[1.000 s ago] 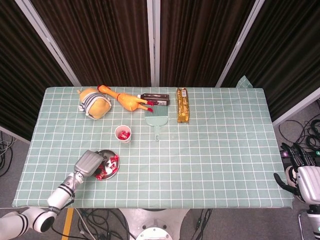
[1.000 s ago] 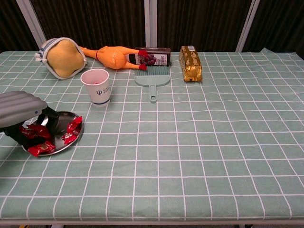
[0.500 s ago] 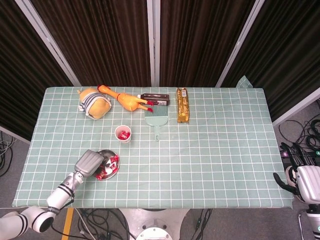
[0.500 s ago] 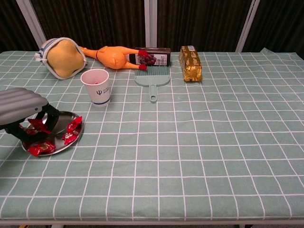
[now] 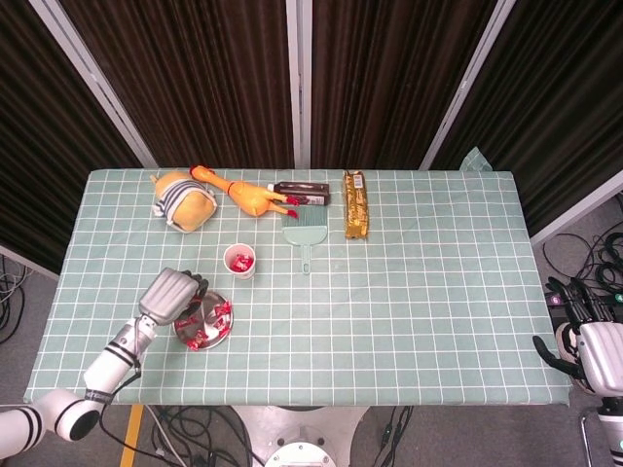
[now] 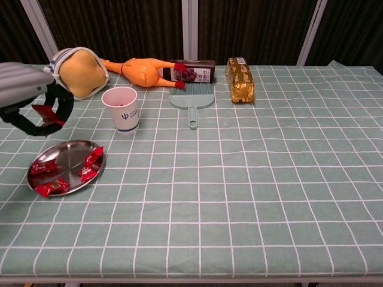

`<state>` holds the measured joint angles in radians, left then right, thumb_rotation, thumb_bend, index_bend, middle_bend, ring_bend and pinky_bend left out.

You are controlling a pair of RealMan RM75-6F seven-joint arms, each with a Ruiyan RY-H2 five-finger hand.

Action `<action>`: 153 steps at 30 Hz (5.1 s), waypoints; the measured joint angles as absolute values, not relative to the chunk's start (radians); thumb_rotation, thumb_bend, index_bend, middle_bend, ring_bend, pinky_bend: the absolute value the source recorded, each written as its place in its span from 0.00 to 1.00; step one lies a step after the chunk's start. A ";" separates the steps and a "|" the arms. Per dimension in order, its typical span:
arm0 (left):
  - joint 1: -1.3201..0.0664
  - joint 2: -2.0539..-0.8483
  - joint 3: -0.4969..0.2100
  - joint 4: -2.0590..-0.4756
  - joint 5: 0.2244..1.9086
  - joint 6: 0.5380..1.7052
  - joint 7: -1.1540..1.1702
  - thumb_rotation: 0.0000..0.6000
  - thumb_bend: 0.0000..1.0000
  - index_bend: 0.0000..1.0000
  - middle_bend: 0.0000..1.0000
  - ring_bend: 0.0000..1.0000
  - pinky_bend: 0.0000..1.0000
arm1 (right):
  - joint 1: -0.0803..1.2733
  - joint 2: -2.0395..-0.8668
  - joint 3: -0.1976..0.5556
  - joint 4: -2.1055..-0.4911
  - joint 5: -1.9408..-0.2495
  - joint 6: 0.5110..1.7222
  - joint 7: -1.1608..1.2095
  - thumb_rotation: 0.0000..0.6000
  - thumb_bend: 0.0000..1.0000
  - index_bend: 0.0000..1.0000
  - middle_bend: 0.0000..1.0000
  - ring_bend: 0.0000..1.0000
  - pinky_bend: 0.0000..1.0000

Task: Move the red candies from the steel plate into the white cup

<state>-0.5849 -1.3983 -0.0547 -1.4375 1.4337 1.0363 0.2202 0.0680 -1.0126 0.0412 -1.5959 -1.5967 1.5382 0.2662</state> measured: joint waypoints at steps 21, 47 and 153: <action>-0.834 -1.437 -0.214 -1.364 1.228 0.795 0.310 1.00 0.41 0.62 0.63 0.57 0.82 | 0.067 -1.006 0.045 -1.590 -1.588 1.539 0.271 1.00 0.25 0.00 0.17 0.00 0.15; -0.934 -1.487 -0.189 -1.377 0.977 0.761 0.493 1.00 0.40 0.38 0.46 0.41 0.68 | 0.066 -1.008 0.044 -1.582 -1.581 1.533 0.290 1.00 0.25 0.00 0.18 0.00 0.16; -0.556 -1.497 0.065 -1.374 1.424 0.986 0.272 1.00 0.23 0.53 0.41 0.29 0.54 | 0.084 -1.001 0.046 -1.626 -1.601 1.531 0.250 1.00 0.27 0.00 0.18 0.00 0.16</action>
<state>-0.5557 -1.4970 0.0649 -1.3738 1.4245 0.9864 0.2720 0.0841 -1.0009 0.0462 -1.6256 -1.6006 1.5313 0.2495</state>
